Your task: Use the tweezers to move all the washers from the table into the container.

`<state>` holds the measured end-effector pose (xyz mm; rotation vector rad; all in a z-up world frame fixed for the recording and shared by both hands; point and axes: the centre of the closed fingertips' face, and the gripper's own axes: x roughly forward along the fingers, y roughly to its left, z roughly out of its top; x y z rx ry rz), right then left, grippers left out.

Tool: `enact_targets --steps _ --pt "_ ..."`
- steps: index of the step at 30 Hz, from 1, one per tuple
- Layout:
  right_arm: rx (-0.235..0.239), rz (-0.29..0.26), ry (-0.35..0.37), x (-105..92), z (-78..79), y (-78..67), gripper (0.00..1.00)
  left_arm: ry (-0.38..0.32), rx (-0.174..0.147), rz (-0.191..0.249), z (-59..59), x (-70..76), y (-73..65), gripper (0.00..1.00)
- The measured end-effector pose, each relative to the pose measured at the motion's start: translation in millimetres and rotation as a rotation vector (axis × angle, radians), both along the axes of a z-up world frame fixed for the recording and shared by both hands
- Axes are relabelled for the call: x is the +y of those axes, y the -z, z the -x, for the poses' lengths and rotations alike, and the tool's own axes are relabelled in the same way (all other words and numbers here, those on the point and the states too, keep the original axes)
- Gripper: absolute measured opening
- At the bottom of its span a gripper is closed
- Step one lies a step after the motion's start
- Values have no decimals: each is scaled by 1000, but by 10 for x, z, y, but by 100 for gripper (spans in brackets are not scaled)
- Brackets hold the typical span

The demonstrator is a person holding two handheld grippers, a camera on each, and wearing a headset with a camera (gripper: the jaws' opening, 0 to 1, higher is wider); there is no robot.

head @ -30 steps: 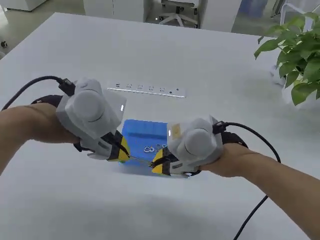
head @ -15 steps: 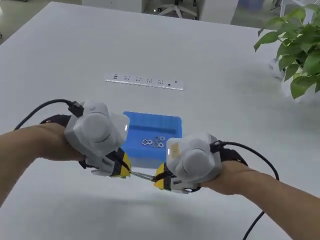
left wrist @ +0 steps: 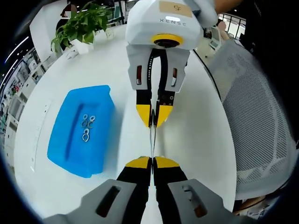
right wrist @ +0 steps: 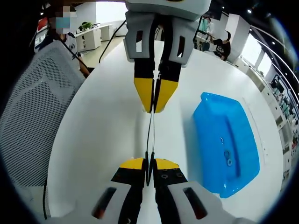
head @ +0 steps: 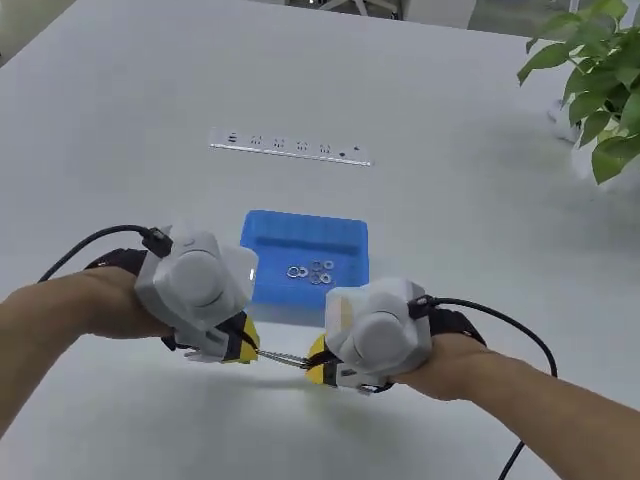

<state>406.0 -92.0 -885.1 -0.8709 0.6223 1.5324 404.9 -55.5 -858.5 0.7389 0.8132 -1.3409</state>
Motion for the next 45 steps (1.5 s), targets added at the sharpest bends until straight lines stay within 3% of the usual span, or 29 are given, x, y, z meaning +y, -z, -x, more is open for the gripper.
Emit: enact_targets --steps 10,24,45 --pt "4 -5 6 15 -20 59 9 -23 -1 -1 -29 27 105 5" --pt "33 -2 -18 47 78 57 11 -11 44 -29 112 65 234 5" --pt "54 24 -1 51 71 64 12 -43 36 -38 82 38 320 6"
